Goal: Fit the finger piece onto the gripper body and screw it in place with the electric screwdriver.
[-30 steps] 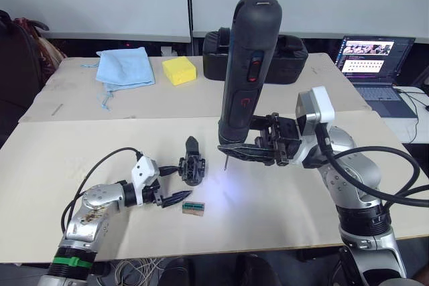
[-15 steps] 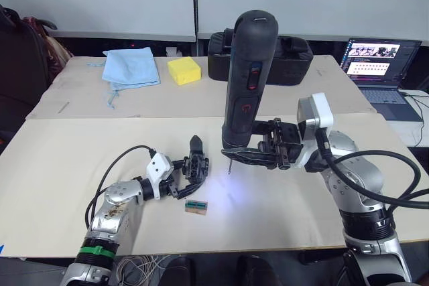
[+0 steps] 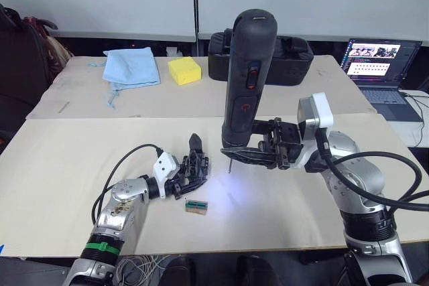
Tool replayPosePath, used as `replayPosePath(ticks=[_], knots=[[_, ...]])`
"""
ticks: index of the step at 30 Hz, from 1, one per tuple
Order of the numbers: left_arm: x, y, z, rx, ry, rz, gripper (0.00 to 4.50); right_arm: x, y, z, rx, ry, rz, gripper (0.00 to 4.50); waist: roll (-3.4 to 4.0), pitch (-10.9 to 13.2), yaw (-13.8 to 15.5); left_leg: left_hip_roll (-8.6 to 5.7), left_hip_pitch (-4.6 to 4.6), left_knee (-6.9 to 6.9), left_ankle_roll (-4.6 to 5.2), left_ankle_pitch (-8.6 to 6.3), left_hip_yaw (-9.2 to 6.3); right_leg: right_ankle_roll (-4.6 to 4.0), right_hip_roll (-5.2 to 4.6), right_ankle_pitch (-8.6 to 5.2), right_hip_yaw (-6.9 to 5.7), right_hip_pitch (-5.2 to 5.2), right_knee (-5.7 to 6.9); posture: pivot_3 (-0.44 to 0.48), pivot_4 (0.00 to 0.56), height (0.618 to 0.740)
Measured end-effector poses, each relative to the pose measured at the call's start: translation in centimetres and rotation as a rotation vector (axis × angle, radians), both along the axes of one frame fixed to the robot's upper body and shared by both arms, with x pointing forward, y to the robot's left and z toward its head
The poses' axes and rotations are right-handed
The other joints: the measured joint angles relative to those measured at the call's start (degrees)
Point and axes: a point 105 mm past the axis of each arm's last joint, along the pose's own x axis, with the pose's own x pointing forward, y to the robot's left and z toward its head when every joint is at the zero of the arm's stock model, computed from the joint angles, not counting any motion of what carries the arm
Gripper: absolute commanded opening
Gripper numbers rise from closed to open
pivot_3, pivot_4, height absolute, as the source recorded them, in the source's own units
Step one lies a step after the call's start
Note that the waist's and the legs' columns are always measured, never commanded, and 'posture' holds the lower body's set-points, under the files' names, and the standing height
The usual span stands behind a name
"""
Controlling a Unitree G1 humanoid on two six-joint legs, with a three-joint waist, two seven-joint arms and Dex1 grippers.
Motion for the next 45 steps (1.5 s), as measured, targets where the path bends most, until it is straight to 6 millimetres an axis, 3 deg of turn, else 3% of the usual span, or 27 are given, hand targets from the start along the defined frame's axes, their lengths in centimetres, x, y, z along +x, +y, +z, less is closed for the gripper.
replayPosePath(ticks=[10,17,18,20,21,26,31,39,45], knots=[[1.2,0.3,0.4,0.055,-0.002,-0.265,2.34,0.0,-0.4,0.0,-0.028,-0.011,-0.013,1.90,-0.01,0.0,0.1,-0.03,-0.13,0.08,0.01,0.00,0.00,0.03,0.00,0.02,-0.03,-0.02,-0.04,0.000,0.150,0.740],[1.7,0.4,0.1,0.064,-0.029,-0.304,2.34,-0.2,-0.3,0.1,-0.029,-0.021,-0.011,1.90,-0.01,0.0,0.1,-0.02,-0.13,0.20,0.02,0.00,-0.02,0.06,0.00,0.04,-0.03,0.01,0.03,0.000,0.150,0.740],[1.7,0.5,0.1,0.058,-0.024,-0.300,3.46,-0.2,-0.3,0.1,-0.029,-0.021,-0.010,1.90,-0.02,0.0,0.1,-0.02,-0.12,0.21,0.02,0.00,-0.02,0.06,0.00,0.04,-0.03,0.01,0.03,0.000,0.150,0.740],[1.8,0.7,0.2,0.041,-0.018,-0.285,4.26,-0.2,-0.3,0.1,-0.029,-0.021,-0.010,1.90,-0.01,0.0,-0.1,0.00,-0.12,0.22,0.02,0.00,-0.03,0.07,0.01,0.04,-0.03,0.01,0.06,0.000,0.150,0.740],[1.7,0.8,0.3,0.034,-0.025,-0.274,4.39,-0.2,-0.3,0.1,-0.029,-0.021,-0.010,1.90,-0.01,0.0,-0.2,0.01,-0.12,0.21,0.02,0.00,-0.03,0.11,0.02,0.07,-0.03,0.00,0.06,0.000,0.150,0.740],[1.7,1.8,0.3,0.040,-0.057,-0.203,4.39,-0.2,-0.3,0.1,-0.028,-0.020,-0.007,1.90,-0.01,0.0,-0.7,0.06,-0.10,0.21,0.02,0.00,-0.06,0.20,0.06,0.14,-0.03,-0.01,0.10,0.000,0.150,0.740],[-0.2,3.4,0.1,0.085,-0.051,-0.184,4.39,-0.3,-0.3,0.1,-0.026,-0.017,-0.001,1.90,-0.01,0.0,-1.3,0.09,-0.09,0.12,0.01,0.00,-0.06,0.19,0.08,0.13,-0.02,-0.07,0.12,0.000,0.150,0.740],[-1.5,2.0,-0.1,0.034,-0.025,-0.080,4.39,-0.1,-0.3,-0.1,-0.031,-0.009,0.009,1.90,-0.01,0.0,-0.7,0.05,-0.10,0.13,0.01,-0.01,-0.03,0.13,0.02,0.09,0.02,-0.05,0.05,0.000,0.150,0.740],[-0.9,1.3,-0.1,0.002,-0.047,0.025,4.39,0.1,-0.3,0.0,-0.021,-0.001,0.010,1.90,-0.01,0.0,-0.1,0.02,-0.08,0.16,0.01,0.00,-0.04,0.03,0.00,0.03,0.01,-0.02,0.06,0.000,0.150,0.740]])
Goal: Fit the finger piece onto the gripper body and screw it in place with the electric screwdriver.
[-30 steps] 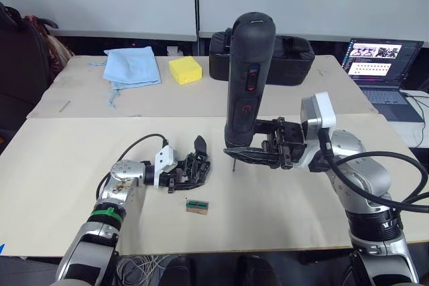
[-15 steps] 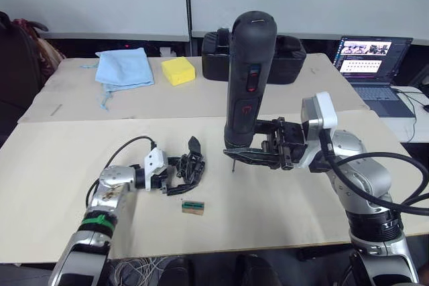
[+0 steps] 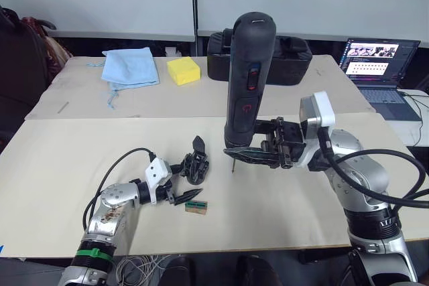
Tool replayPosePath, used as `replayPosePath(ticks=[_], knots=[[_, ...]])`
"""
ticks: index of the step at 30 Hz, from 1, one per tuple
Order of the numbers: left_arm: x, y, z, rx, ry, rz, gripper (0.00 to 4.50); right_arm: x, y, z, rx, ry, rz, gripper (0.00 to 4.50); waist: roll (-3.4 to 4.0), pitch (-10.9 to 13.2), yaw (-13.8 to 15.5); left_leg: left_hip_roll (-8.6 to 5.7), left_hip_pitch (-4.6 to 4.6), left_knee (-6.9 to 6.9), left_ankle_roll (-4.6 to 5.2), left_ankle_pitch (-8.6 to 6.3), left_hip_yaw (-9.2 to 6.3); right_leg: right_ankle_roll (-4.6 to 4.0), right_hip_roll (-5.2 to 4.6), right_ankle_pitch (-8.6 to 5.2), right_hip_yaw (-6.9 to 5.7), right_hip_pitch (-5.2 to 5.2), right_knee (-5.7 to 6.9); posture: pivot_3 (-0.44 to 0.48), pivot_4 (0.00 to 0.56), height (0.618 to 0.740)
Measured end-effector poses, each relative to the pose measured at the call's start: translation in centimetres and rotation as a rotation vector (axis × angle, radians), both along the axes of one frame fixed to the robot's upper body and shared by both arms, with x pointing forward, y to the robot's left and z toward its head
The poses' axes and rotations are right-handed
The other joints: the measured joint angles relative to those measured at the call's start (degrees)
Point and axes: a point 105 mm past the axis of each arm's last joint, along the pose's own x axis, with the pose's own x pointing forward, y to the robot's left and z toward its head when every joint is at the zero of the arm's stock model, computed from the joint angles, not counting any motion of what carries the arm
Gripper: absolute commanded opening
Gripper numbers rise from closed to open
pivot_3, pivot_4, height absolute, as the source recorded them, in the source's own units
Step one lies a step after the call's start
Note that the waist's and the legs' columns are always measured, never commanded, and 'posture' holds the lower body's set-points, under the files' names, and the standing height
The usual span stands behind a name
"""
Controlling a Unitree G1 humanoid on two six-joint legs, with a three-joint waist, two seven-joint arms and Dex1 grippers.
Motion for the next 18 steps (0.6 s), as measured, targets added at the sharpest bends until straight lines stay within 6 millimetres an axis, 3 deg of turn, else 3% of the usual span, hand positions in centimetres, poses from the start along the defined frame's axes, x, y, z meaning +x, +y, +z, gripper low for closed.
replayPosePath(ticks=[17,18], knots=[[1.5,-1.1,0.1,-0.008,0.006,-0.022,4.39,0.0,0.1,0.1,0.005,-0.002,0.001,1.90,0.00,0.0,0.6,-0.01,0.01,0.08,0.01,0.01,0.01,-0.07,0.00,0.00,0.00,0.04,0.00,0.000,0.150,0.740],[1.5,-1.2,0.1,-0.008,0.009,-0.025,4.16,0.0,0.1,0.1,0.005,-0.002,0.001,1.90,0.01,0.0,0.6,-0.01,0.01,0.08,0.01,0.01,0.01,-0.08,0.00,0.00,0.00,0.04,0.00,0.000,0.150,0.740]])
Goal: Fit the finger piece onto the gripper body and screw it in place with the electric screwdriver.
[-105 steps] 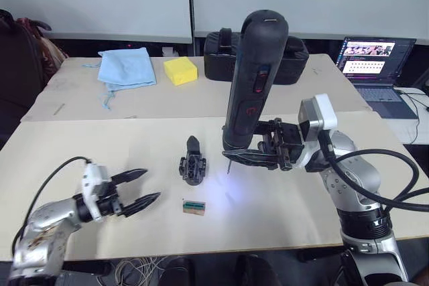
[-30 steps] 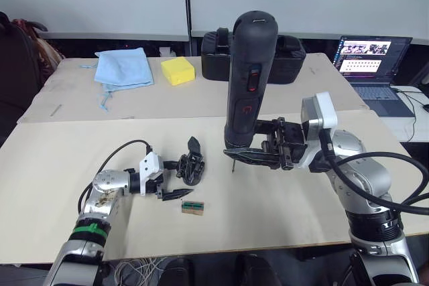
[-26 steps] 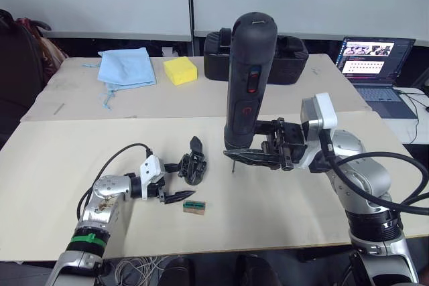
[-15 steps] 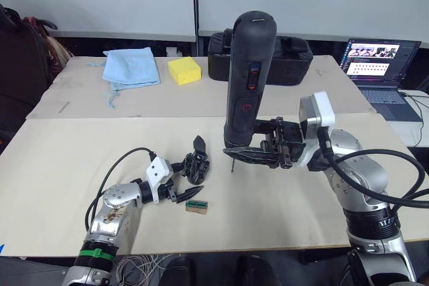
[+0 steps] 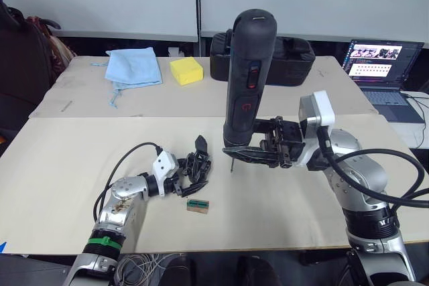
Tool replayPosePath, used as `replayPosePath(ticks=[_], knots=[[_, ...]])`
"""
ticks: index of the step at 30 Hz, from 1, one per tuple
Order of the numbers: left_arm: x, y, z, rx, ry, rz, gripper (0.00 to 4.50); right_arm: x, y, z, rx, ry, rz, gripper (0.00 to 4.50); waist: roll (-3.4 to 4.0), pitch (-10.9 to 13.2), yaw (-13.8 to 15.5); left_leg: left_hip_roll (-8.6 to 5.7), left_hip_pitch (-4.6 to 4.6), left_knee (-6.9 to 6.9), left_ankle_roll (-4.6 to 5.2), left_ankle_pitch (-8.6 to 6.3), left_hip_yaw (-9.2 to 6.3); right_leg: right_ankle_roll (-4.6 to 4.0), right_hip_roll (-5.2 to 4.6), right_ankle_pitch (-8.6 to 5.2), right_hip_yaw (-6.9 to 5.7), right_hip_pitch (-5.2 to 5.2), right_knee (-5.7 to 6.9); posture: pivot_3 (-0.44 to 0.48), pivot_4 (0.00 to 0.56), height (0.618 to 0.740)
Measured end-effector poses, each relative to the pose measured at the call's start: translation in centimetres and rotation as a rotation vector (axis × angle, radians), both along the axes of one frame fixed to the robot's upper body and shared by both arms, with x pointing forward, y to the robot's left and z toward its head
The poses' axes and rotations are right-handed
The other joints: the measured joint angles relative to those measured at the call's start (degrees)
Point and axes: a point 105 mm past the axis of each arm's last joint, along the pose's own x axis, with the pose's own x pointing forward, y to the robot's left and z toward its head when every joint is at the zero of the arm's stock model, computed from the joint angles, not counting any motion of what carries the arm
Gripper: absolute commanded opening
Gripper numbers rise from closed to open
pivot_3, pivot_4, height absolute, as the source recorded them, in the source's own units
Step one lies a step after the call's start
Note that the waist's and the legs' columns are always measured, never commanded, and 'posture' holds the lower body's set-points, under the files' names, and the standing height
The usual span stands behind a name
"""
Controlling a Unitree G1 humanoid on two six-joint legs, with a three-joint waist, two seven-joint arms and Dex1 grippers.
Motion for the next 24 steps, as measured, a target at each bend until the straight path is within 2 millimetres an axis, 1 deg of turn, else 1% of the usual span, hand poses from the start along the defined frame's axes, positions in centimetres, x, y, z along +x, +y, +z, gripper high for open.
replayPosePath(ticks=[2,4,5,7,9,14,19,21,24], knots=[[-0.1,0.0,-0.1,0.002,0.009,-0.007,3.56,0.0,0.0,0.0,0.000,0.000,-0.001,1.90,0.00,0.0,0.0,0.00,0.00,0.00,0.00,0.00,0.00,0.00,0.00,0.00,0.00,0.00,0.00,0.000,0.150,0.740],[-0.2,-0.1,-0.1,0.006,0.014,-0.020,2.65,0.0,0.0,0.0,0.001,0.000,-0.002,1.90,0.00,0.0,-0.1,0.00,0.00,0.00,0.00,0.00,0.01,0.00,0.00,0.00,0.00,0.00,0.00,0.000,0.150,0.740],[-0.2,-0.2,-0.1,0.003,0.017,-0.021,2.32,0.0,0.0,0.0,0.001,0.001,-0.004,1.90,0.00,0.0,-0.1,0.01,0.00,0.00,0.00,0.00,0.00,0.00,0.00,0.00,0.00,0.00,0.00,0.000,0.150,0.740],[-0.2,-0.2,-0.1,0.004,0.017,-0.022,2.33,0.1,0.0,0.1,0.003,-0.001,-0.007,1.90,0.00,0.0,-0.1,0.01,0.00,0.00,0.00,0.00,0.01,0.00,0.00,0.00,0.00,-0.01,0.00,0.000,0.150,0.740],[-0.2,-0.1,-0.2,0.009,0.017,-0.024,2.33,0.2,0.3,0.7,0.007,0.011,-0.001,1.90,0.00,0.0,-0.2,0.02,0.00,0.00,0.00,0.00,0.00,-0.01,0.00,0.00,0.01,-0.02,0.01,0.000,0.150,0.740],[-0.2,-0.2,-0.1,0.015,0.015,-0.034,2.33,-0.6,2.0,4.0,0.078,0.017,0.069,1.90,0.00,0.0,-0.2,0.03,-0.02,0.00,0.00,0.00,-0.02,-0.03,0.00,0.02,-0.02,-0.02,0.00,0.000,0.150,0.740],[-0.2,-0.3,-0.1,0.017,0.014,-0.038,2.33,-0.3,4.3,7.7,0.137,-0.005,0.094,1.90,0.00,0.0,-0.2,0.02,-0.02,0.02,0.00,0.00,-0.03,-0.05,-0.01,0.04,-0.04,-0.01,0.00,0.000,0.150,0.740],[-0.2,-0.3,-0.1,0.019,0.014,-0.043,2.33,-0.2,5.1,8.2,0.141,-0.004,0.102,1.90,0.00,0.0,-0.2,0.02,-0.04,0.02,0.00,0.00,-0.02,-0.03,-0.02,0.05,-0.04,0.00,-0.03,0.000,0.150,0.740],[-0.2,-0.3,-0.1,0.022,0.014,-0.044,2.33,0.7,6.1,8.0,0.130,0.028,0.088,1.90,0.00,0.0,-0.3,0.01,-0.05,0.02,0.01,0.00,0.00,-0.10,-0.03,0.12,-0.03,0.00,-0.03,0.000,0.150,0.740]])
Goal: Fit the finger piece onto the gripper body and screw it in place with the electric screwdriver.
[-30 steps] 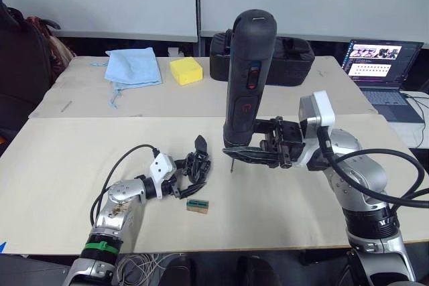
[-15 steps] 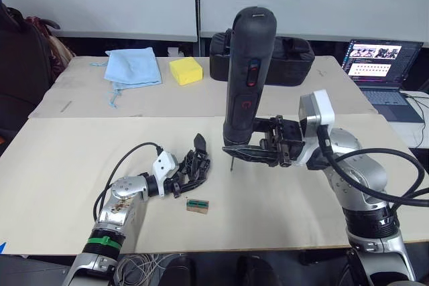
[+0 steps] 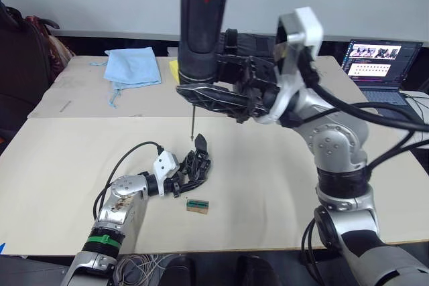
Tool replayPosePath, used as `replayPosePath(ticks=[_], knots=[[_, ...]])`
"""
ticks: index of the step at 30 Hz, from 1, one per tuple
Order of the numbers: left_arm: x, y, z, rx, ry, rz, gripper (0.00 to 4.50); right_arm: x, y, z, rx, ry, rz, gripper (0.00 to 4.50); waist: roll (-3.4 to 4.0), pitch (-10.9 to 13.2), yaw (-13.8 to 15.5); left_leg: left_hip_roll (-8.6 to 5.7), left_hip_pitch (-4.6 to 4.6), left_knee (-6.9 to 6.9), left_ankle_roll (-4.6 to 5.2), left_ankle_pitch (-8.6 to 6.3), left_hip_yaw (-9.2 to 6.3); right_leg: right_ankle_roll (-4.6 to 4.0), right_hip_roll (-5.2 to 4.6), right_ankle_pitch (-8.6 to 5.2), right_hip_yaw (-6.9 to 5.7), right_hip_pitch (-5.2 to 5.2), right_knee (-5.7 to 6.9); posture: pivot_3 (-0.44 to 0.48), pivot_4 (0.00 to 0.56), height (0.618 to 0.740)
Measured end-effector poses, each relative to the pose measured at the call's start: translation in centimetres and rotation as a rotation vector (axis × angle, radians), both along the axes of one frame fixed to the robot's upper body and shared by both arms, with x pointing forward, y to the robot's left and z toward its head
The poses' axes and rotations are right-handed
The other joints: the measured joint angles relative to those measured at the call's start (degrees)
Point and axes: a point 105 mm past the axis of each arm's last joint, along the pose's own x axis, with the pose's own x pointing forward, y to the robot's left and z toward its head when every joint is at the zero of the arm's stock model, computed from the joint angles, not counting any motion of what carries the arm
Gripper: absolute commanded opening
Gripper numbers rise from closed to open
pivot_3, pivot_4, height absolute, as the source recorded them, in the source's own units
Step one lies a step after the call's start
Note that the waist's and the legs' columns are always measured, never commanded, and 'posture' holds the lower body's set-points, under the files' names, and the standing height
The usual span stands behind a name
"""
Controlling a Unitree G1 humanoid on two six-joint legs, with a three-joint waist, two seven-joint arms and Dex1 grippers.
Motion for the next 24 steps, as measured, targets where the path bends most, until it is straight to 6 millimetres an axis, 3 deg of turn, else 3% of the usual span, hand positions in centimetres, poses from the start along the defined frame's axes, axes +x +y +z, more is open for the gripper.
replayPosePath(ticks=[7,16,24], knots=[[-0.2,0.1,0.1,0.013,-0.005,-0.003,2.33,1.5,2.0,-1.3,-0.038,0.030,-0.022,1.90,0.00,0.0,-0.4,0.00,-0.05,0.00,0.00,0.00,-0.02,0.17,0.01,0.11,-0.01,-0.02,-0.01,0.000,0.150,0.740],[-0.6,0.2,0.0,0.019,0.006,-0.001,2.33,1.1,3.8,-2.3,-0.055,0.001,0.006,1.90,0.00,0.0,-0.8,0.03,-0.05,-0.05,0.01,-0.01,-0.03,-0.01,0.04,0.29,-0.05,-0.05,-0.01,0.000,0.150,0.740],[-0.9,0.3,-0.1,0.012,0.006,0.004,2.33,1.5,4.2,-4.0,-0.088,0.002,-0.007,1.90,0.00,0.0,-1.1,0.04,-0.04,-0.08,0.01,-0.01,-0.03,-0.02,0.04,0.29,-0.04,-0.06,-0.02,0.000,0.150,0.740]])
